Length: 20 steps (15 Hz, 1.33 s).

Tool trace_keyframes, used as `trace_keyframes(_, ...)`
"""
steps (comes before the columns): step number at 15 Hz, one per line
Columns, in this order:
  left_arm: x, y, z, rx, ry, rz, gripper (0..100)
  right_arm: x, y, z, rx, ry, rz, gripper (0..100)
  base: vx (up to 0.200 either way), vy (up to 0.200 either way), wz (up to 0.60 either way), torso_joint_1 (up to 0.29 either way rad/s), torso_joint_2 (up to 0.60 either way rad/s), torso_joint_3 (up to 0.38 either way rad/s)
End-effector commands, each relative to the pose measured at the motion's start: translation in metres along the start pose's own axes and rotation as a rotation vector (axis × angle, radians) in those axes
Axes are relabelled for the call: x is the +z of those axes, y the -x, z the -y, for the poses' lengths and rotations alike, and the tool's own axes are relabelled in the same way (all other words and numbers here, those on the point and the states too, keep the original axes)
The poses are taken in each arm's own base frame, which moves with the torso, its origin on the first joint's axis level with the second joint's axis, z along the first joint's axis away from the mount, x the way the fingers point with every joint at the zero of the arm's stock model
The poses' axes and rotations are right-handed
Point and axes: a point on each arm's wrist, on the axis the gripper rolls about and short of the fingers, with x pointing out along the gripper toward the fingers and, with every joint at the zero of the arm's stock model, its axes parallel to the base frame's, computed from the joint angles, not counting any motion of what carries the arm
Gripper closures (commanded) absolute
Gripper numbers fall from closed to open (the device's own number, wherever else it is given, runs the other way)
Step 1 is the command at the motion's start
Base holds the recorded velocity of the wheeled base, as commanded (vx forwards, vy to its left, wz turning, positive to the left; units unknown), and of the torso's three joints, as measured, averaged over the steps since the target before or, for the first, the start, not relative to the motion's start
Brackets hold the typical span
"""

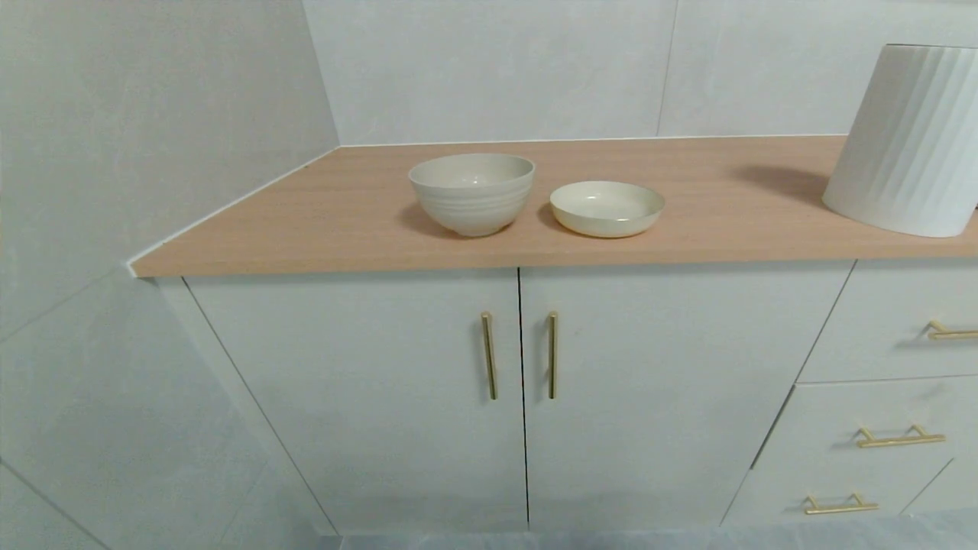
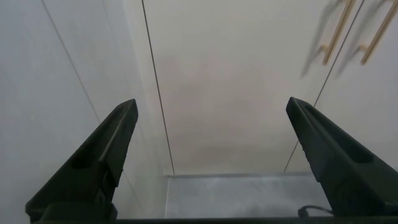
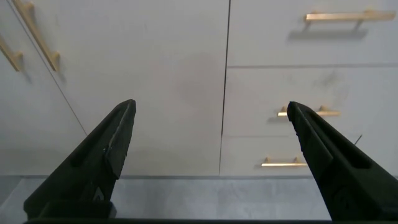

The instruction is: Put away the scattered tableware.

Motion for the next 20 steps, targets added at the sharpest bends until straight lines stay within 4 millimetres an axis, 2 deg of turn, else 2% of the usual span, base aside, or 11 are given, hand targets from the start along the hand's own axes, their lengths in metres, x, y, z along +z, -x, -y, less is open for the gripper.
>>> trace_keyframes(1,0.000,0.000,0.000,0.000,0.000,0.001,0,0.000,0.000,0.000,0.000,0.000,0.000,0,0.000,0.000,0.00,-0.110,0.45,0.344)
trace_keyframes(5,0.000,0.000,0.000,0.000,0.000,0.001,0,0.000,0.000,0.000,0.000,0.002,0.000,0,0.000,0.000,0.00,-0.033,0.18,0.126)
trace_keyframes(16,0.000,0.000,0.000,0.000,0.000,0.001,0,0.001,0.000,0.000,0.007,0.049,0.001,0,0.000,0.000,0.00,0.000,0.00,0.000)
trace_keyframes(17,0.000,0.000,0.000,0.000,0.000,0.001,0,0.012,0.003,-0.001,0.020,0.046,0.043,0,0.000,0.000,0.00,0.000,0.00,0.000)
trace_keyframes(18,0.000,0.000,0.000,0.000,0.000,0.001,0,0.036,0.012,-0.002,0.057,0.026,0.116,0,0.000,0.000,0.00,0.000,0.00,0.000)
trace_keyframes(20,0.000,0.000,0.000,0.000,0.000,0.001,0,0.047,0.007,-0.004,0.163,0.004,0.006,0,0.000,0.000,0.00,0.000,0.00,0.000)
